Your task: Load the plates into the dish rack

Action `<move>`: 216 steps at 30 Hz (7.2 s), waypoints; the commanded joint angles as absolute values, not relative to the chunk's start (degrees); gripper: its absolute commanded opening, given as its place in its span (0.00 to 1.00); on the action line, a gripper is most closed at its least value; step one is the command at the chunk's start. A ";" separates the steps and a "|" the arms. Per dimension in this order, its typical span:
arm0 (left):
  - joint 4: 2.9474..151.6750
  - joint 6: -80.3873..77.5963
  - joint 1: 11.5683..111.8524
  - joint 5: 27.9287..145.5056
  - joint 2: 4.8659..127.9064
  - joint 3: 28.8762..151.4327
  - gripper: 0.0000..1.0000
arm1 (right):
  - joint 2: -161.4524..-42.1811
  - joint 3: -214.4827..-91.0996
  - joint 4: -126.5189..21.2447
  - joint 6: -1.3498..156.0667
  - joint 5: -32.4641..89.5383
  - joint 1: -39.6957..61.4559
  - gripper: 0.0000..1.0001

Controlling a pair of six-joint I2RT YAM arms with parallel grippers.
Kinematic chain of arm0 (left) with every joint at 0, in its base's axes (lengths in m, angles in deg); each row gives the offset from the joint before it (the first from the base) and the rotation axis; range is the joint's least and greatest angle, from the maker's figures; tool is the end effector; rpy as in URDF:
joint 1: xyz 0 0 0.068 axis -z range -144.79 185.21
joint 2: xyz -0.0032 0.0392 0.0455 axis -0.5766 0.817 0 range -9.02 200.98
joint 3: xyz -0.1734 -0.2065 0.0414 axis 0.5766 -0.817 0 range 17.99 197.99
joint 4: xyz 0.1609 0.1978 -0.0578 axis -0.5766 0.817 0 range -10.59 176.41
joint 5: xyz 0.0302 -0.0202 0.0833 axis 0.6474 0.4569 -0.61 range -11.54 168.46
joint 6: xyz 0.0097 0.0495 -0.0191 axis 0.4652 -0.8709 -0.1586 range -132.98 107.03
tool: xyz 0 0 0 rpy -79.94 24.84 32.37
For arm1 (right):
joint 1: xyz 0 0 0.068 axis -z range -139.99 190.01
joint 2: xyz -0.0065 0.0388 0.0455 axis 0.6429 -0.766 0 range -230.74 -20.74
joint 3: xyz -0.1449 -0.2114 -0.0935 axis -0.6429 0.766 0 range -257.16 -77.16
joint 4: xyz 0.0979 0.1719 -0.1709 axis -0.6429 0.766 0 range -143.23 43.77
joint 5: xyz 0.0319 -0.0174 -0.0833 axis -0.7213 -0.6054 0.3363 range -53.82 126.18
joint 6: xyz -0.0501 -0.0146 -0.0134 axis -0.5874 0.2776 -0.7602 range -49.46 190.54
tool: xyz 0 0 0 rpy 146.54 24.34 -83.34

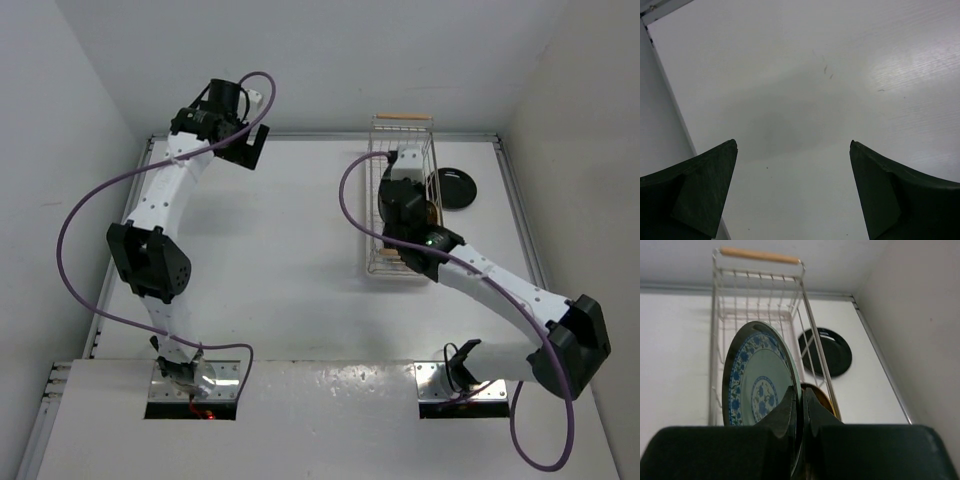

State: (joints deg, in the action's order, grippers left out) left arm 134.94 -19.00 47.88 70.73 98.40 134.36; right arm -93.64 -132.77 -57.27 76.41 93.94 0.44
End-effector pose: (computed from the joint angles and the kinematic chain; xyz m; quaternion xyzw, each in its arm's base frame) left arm 0.3979 -0.0845 0.3834 0.1259 0.9187 0.0411 0.3721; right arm 0.2385 0.1581 0.3290 0.0879 0.7439 -0.1393 0.6477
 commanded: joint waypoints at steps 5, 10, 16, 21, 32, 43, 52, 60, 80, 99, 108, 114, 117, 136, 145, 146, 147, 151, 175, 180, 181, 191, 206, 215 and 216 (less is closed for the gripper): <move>131.54 -15.00 47.52 61.24 95.66 131.11 0.99 | -94.20 -127.17 -61.31 80.22 108.14 -3.49 0.00; 131.01 -15.00 46.99 60.17 95.66 129.34 0.99 | -96.14 -124.88 -64.22 78.54 108.86 -4.29 0.00; 131.01 -15.00 46.46 60.70 95.66 128.82 0.99 | -99.22 -124.35 -63.60 78.46 109.56 -4.64 0.00; 131.01 -15.00 45.93 62.10 95.66 128.82 0.99 | -101.06 -122.69 -65.10 77.31 110.45 -4.99 0.00; 131.01 -15.00 45.93 62.64 96.19 128.29 0.99 | -103.44 -122.86 -55.78 88.39 105.53 -5.17 0.00; 131.01 -15.52 45.41 63.16 96.19 128.29 0.99 | -99.68 -122.94 -66.41 76.97 100.52 -4.38 0.58; 131.01 -16.05 45.41 63.16 96.71 128.29 0.99 | -91.39 -138.66 -39.20 89.32 58.28 17.98 0.80; 131.01 -18.95 44.35 63.78 96.71 126.19 0.99 | -103.61 -140.97 -37.67 111.05 32.14 47.03 0.76; 126.00 -21.24 40.57 68.18 103.22 119.23 0.99 | -140.52 -149.58 -55.69 130.73 40.31 55.92 0.51; 127.14 -21.24 41.10 68.88 104.54 121.70 0.99 | -123.76 -137.22 -60.52 121.79 55.51 52.23 0.00; 127.14 -20.71 40.57 75.72 100.85 119.86 0.99 | -102.51 -122.34 -63.34 117.93 61.40 52.22 0.00; 126.09 -21.24 40.04 80.56 99.61 118.09 0.99 | -89.68 -119.26 -60.18 108.79 69.30 48.89 0.00; 126.08 -21.24 40.04 80.57 99.09 117.57 0.99 | -84.31 -120.40 -58.34 103.07 75.98 45.82 0.00; 124.50 -21.24 40.04 81.09 94.52 114.58 0.99 | -84.98 -126.64 -74.04 61.67 112.80 0.83 0.00; 123.98 -21.24 40.04 81.61 92.67 112.20 0.99 | -91.57 -131.73 -60.11 79.92 112.03 -7.54 0.00; 123.98 -21.24 40.04 81.62 92.67 112.20 0.99 | -91.66 -132.87 -53.48 85.17 109.59 -7.63 0.00; 123.98 -21.24 40.04 81.62 92.67 112.20 0.99 | -92.01 -133.14 -51.15 89.83 109.13 -7.54 0.00; 123.45 -21.24 40.04 81.62 92.14 112.20 0.99 | -95.17 -133.23 -47.71 93.22 110.09 -8.77 0.00; 123.45 -21.76 40.04 82.15 92.14 111.68 0.99 | -117.67 -154.63 27.06 175.38 118.70 -10.88 0.00; 123.45 -21.76 40.04 81.62 92.14 111.68 0.99 | -124.36 -157.93 36.95 178.55 120.73 -12.72 0.00; 123.45 -21.76 40.04 81.62 92.14 111.68 0.99 | -124.45 -157.58 37.03 179.26 120.90 -12.81 0.00; 123.45 -21.76 39.52 81.62 92.14 111.68 0.99 | -121.64 -153.71 37.03 174.44 129.24 -14.39 0.00; 123.45 -22.29 39.52 81.09 92.14 111.68 0.99 | -125.59 -154.76 37.12 164.68 134.61 -14.75 0.00; 123.45 -22.29 39.52 81.09 92.14 111.68 0.99 | -127.08 -155.82 37.38 162.04 136.64 -13.61 0.00; 123.45 -22.29 39.52 81.09 92.14 111.68 0.99 | -127.17 -155.73 37.38 162.21 136.38 -13.26 0.00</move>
